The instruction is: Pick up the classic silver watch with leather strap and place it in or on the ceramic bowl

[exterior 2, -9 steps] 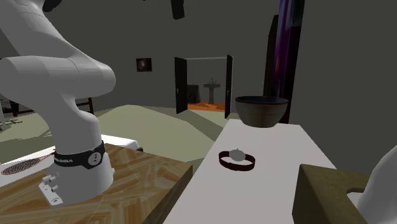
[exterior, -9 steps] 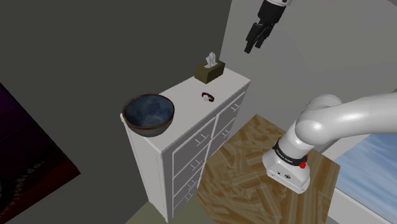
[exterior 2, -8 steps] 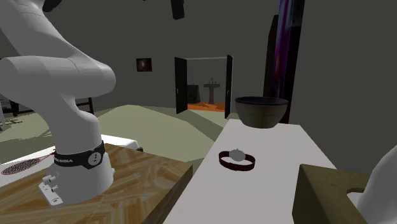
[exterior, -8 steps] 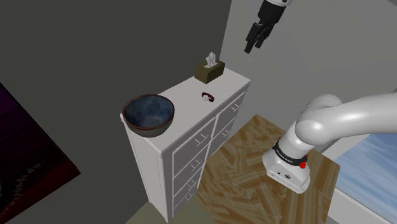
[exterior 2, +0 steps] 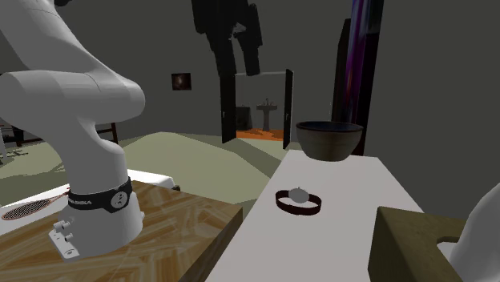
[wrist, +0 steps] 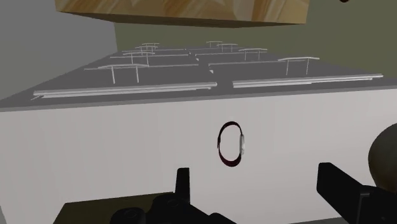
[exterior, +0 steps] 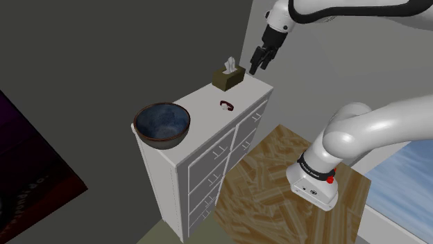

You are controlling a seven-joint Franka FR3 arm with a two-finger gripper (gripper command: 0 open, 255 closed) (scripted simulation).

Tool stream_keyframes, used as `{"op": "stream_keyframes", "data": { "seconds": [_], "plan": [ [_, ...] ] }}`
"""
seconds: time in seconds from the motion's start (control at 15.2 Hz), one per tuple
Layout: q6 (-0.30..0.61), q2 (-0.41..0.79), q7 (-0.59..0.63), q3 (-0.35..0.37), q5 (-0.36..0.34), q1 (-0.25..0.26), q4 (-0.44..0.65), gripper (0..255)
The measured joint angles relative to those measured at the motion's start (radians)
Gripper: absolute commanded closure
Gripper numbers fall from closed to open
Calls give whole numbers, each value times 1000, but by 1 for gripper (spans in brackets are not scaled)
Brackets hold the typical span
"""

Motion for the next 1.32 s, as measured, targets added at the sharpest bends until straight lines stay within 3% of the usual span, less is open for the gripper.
{"op": "stream_keyframes", "data": {
  "seconds": [0.4,0.73,1.32],
  "plan": [
    [237,132,-20,-5,76,41,-98,0],
    [419,295,-72,-25,160,88,-111,0],
    [593,438,-115,-23,238,134,-139,0]
  ]
}}
